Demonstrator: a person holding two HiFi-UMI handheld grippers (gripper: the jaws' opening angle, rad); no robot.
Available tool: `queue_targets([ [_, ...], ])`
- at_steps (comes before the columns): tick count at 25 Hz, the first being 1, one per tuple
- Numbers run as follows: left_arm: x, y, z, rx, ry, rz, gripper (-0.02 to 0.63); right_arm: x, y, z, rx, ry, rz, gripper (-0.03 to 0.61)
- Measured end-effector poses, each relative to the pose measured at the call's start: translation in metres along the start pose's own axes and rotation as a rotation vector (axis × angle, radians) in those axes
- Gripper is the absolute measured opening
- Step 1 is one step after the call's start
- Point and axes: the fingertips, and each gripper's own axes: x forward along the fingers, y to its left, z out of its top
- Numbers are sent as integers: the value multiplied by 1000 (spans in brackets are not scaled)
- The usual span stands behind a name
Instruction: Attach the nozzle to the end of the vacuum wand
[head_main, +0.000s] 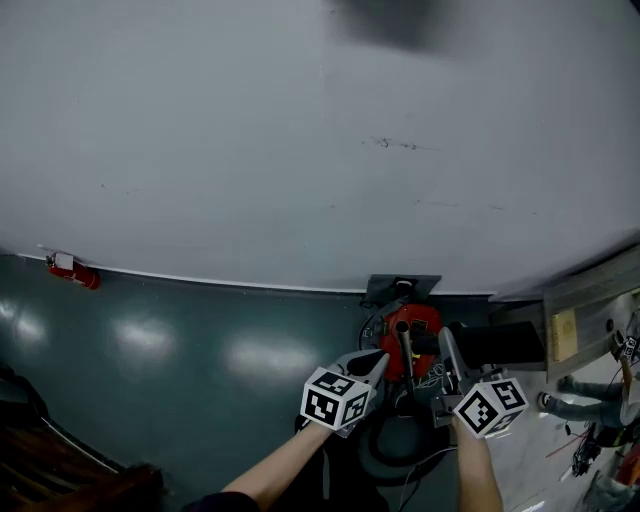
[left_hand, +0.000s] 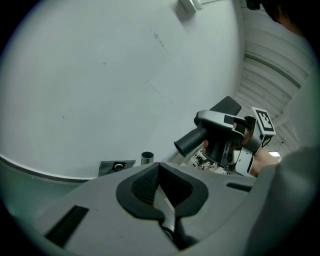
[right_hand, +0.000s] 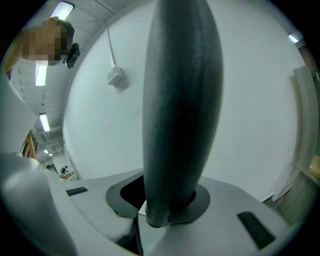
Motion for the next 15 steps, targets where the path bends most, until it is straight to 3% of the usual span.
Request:
queue_targets([
  [4, 30, 24, -10, 4, -37, 42, 5, 19, -13, -3, -11, 36, 27, 94],
  [9, 54, 44, -24, -55, -71, 69, 20, 36, -23, -9, -29, 76, 50, 94],
  [15, 81, 45, -32, -56, -92, 27, 114, 52, -28, -21, -42, 130, 91, 94],
])
